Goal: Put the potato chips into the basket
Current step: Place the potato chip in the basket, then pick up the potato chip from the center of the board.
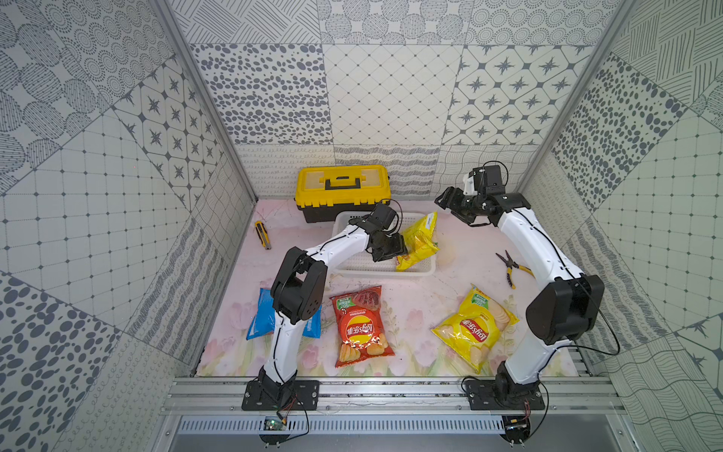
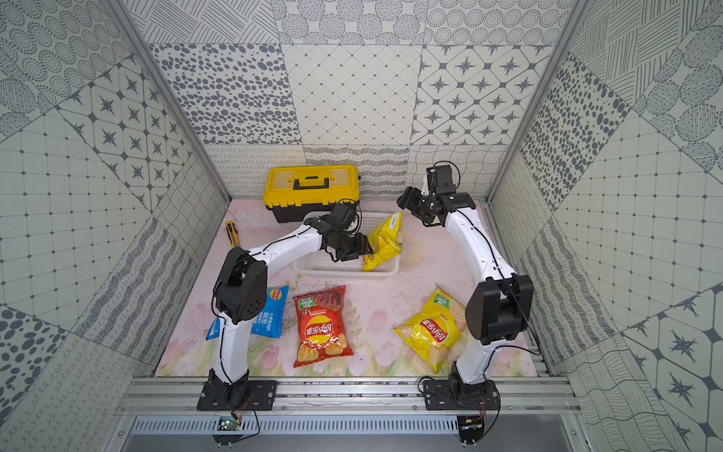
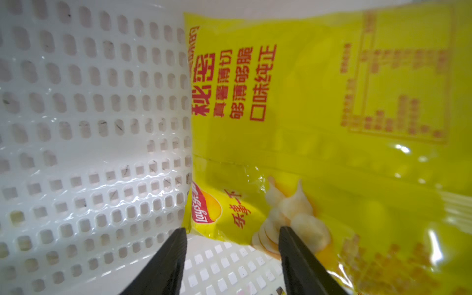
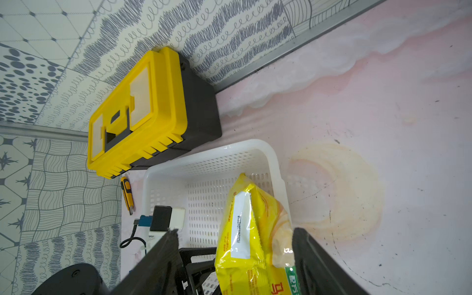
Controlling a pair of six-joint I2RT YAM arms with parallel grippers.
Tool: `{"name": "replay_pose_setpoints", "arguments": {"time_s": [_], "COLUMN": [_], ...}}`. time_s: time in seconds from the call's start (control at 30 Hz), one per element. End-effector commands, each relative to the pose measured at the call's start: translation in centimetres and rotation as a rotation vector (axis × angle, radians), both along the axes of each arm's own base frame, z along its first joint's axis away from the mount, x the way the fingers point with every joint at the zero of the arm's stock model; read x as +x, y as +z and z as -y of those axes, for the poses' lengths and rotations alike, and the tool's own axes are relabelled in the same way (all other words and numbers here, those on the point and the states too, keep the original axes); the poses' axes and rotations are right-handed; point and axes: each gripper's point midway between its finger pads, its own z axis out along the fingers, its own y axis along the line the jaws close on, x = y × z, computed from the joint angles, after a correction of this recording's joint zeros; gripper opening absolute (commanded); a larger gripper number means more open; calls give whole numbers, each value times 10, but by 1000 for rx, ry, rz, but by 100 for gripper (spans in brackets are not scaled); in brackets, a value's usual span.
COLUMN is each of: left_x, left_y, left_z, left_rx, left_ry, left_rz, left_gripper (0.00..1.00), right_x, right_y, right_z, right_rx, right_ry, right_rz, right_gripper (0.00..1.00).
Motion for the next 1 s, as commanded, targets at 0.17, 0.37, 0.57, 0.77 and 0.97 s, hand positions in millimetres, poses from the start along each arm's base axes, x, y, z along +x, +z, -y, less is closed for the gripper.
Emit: {"name": "replay_pose_setpoints", "arguments": {"time_s": [0.17,0.37,0.57,0.77,0.97], "left_x": [-3,-18,-45,-80,-126], "left_y": [19,39,66,79,67], "left_z": [-27,-46,-72,-95,-127], "left_rx": [48,62,62,68,79], "left_ry": [34,63,93,101,147], "left_rz": [65,98,149,158,126], "left_gripper": [64,64,65,65,65], "right_x": [-36,-75,-126,-193,-278], "right_y": [33,38,20,-12,-71], "right_z": [9,-7,-29,-75,-124], "right_rx": [-22,-37,-43,12,68], "right_ry": [-1,74,166,346,590], "right_rz": [91,108,83,28,-65], "right_gripper": [77,73,70,66,63]}}
